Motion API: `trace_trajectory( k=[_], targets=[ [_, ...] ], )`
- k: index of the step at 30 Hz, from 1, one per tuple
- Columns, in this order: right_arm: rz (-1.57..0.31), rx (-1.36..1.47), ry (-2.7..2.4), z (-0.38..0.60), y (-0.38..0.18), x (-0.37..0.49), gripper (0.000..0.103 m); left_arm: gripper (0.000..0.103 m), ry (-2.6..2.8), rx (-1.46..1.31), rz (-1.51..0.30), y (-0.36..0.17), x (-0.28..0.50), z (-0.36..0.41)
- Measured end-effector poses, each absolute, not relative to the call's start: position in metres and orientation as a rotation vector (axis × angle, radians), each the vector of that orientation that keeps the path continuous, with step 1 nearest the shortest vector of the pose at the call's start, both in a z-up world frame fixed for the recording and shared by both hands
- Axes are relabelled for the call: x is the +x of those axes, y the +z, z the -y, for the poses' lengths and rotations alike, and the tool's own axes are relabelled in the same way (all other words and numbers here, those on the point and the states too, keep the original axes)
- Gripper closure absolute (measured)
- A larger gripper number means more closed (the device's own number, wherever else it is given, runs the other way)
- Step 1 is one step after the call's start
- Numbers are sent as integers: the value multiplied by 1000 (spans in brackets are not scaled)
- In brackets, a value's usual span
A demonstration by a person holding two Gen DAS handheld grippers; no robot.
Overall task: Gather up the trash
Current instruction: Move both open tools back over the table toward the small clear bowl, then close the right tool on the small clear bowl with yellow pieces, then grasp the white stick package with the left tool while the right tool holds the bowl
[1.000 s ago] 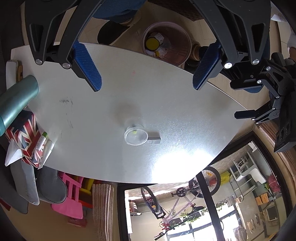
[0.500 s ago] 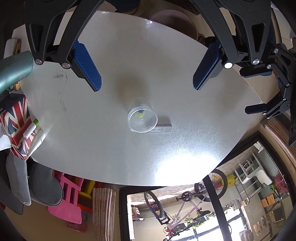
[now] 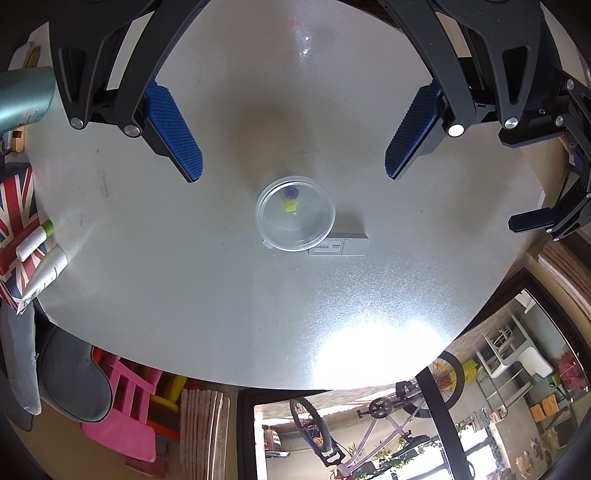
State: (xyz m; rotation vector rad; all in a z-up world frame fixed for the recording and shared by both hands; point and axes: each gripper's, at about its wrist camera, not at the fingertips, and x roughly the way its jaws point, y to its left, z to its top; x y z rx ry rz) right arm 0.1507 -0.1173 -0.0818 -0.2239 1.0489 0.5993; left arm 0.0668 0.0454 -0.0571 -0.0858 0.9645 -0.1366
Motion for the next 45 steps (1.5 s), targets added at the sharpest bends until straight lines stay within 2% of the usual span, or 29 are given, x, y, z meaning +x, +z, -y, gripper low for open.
trace_trajectory(
  k=[12,16,18,19,20,45],
  targets=[
    [-1096,-258,616,96,-111,174,7,7,-140,-82,-988,-68,83,-49],
    [-1095,-275,621,88,-114,177,18,7,-144,-89,-992,-71,87,-48],
    [-1099,-285,626,85,-116,178,28,7,-148,-83,-994,-71,86,-46],
    [-1104,-293,627,83,-117,178,40,7,-149,-82,-995,-71,87,-46],
    [-1103,-298,628,82,-117,178,43,7,-150,-82,-995,-71,88,-46],
    [-1090,-250,616,123,-80,165,43,7,-245,-17,-985,-79,130,-30]
  ],
)
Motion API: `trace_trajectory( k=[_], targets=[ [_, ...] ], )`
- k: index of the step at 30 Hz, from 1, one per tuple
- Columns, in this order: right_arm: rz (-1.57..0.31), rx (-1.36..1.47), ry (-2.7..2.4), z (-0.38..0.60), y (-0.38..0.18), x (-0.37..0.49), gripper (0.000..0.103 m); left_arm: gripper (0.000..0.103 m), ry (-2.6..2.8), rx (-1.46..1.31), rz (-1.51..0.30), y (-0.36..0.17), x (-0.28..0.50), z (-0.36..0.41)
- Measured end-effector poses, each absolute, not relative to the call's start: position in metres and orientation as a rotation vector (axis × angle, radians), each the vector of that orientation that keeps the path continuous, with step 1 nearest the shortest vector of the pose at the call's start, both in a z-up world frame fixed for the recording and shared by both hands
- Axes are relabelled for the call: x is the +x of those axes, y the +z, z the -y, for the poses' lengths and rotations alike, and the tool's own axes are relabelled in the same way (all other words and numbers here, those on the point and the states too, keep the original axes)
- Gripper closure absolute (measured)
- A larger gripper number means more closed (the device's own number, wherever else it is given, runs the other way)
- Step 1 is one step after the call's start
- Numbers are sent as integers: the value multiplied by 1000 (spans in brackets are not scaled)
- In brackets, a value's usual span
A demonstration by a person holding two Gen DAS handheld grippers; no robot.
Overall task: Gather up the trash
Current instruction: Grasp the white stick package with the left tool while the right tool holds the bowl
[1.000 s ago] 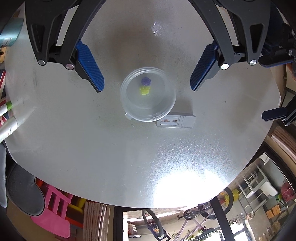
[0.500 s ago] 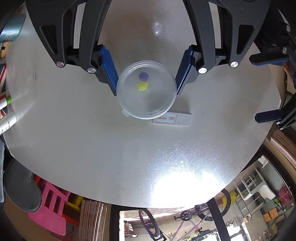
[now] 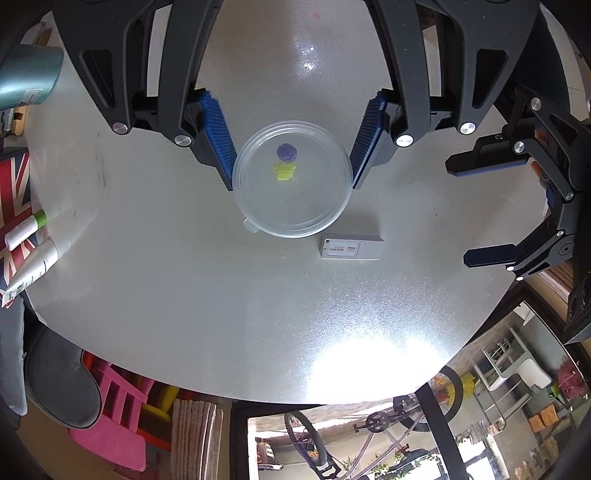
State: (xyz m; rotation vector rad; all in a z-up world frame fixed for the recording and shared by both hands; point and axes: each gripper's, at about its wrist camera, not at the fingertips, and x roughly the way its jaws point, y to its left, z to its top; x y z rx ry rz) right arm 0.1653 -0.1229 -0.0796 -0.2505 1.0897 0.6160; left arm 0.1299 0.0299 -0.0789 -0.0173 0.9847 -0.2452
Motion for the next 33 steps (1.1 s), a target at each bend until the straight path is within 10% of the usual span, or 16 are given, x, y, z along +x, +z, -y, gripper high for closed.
trace_trajectory(
  k=[22,33],
  targets=[
    [-1103,-231,586,143,-87,180,43,8,-351,100,-979,-108,184,-21],
    [-1099,-230,583,143,-89,181,43,61,-340,121,-982,-113,190,-18]
  ],
)
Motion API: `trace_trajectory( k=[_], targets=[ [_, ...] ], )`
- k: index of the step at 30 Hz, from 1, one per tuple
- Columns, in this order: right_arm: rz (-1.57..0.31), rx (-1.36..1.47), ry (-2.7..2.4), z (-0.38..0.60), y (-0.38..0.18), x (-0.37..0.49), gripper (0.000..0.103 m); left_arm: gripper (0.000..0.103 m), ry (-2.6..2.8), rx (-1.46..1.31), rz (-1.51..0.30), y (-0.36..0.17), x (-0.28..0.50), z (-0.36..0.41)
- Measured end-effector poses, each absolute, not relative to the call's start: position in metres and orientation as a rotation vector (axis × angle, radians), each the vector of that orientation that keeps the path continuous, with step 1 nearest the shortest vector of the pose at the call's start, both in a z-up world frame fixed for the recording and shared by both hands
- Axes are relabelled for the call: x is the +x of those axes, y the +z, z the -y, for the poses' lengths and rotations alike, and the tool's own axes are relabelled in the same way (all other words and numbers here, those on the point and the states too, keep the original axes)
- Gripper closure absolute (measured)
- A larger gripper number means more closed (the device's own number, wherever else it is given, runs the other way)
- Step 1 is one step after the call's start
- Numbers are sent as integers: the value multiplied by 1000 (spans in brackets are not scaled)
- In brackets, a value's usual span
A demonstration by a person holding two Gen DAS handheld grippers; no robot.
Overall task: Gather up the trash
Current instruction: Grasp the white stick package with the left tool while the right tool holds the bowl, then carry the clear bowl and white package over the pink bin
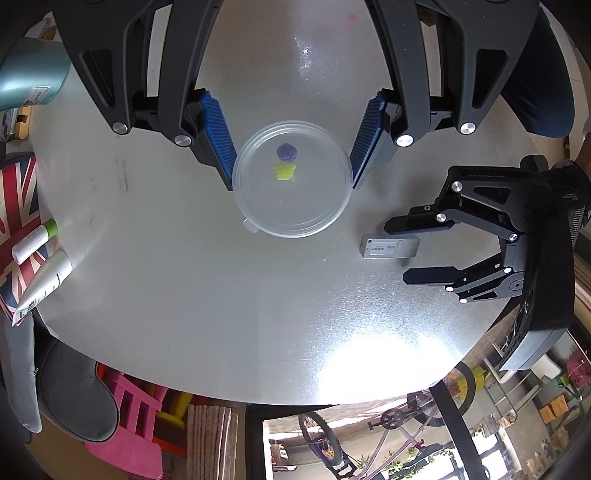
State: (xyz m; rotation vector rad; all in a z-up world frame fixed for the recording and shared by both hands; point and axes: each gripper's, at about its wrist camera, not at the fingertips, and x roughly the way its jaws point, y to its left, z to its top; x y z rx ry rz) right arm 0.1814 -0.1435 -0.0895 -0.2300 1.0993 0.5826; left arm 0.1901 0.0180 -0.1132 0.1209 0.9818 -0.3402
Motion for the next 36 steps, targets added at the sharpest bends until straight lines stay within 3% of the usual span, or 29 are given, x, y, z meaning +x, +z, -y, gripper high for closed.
trace_trajectory(
  k=[5,19,36],
  targets=[
    [-1095,-229,585,143,-89,182,43,83,-329,111,-1001,-111,187,-18],
    [-1059,-229,613,136,-81,172,43,83,-252,32,-1042,-97,163,-25],
    [-990,-234,674,144,-44,101,43,83,-223,-40,-985,-47,71,-20]
  ],
)
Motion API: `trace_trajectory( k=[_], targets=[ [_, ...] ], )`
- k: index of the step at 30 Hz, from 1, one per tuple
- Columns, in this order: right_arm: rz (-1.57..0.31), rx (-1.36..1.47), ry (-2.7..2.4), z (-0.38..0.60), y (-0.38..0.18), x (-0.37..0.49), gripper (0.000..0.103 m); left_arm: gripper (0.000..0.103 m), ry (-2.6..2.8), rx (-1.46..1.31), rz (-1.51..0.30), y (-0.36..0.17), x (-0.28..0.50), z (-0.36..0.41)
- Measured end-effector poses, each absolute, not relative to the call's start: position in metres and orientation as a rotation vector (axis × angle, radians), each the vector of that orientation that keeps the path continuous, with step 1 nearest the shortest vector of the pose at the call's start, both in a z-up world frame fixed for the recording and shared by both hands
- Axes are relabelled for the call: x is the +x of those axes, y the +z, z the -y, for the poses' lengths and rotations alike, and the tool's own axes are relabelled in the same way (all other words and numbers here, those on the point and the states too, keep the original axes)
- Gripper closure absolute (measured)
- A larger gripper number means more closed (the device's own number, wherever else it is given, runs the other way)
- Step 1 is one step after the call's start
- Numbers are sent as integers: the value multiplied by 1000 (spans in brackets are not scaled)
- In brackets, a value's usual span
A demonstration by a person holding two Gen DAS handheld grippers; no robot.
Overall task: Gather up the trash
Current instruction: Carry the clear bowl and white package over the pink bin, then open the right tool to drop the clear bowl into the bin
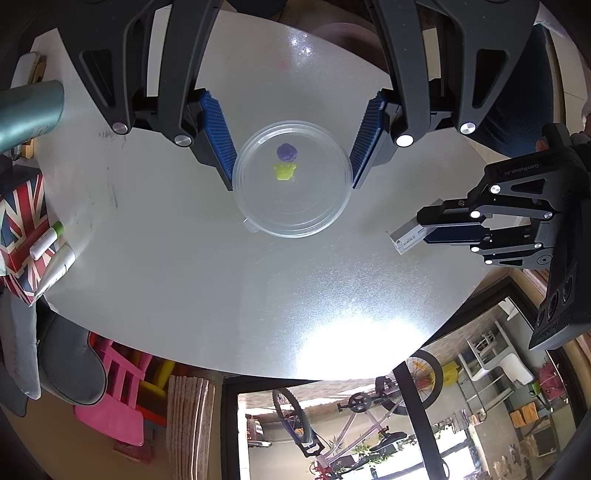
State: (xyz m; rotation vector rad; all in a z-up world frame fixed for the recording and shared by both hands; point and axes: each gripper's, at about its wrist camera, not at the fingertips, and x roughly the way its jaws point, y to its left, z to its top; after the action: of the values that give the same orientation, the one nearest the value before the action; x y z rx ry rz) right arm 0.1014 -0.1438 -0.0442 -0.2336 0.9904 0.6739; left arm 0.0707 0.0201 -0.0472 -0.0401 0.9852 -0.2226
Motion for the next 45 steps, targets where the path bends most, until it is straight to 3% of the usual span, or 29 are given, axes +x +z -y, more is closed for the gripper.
trace_trajectory(
  k=[15,37,39,41,45],
  targets=[
    [-945,-265,738,166,-23,11,43,83,-214,-83,-962,-28,-6,-8],
    [-1033,-275,862,155,-47,-55,42,83,-216,-143,-980,-36,-69,-7],
    [-1032,-270,862,156,-46,-54,35,83,-216,-143,-980,-35,-68,-7],
    [-1023,-254,853,157,-44,-53,19,83,-219,-141,-981,-36,-69,-7],
    [-1022,-238,830,161,-42,-49,14,83,-226,-135,-986,-38,-68,-4]
  ],
)
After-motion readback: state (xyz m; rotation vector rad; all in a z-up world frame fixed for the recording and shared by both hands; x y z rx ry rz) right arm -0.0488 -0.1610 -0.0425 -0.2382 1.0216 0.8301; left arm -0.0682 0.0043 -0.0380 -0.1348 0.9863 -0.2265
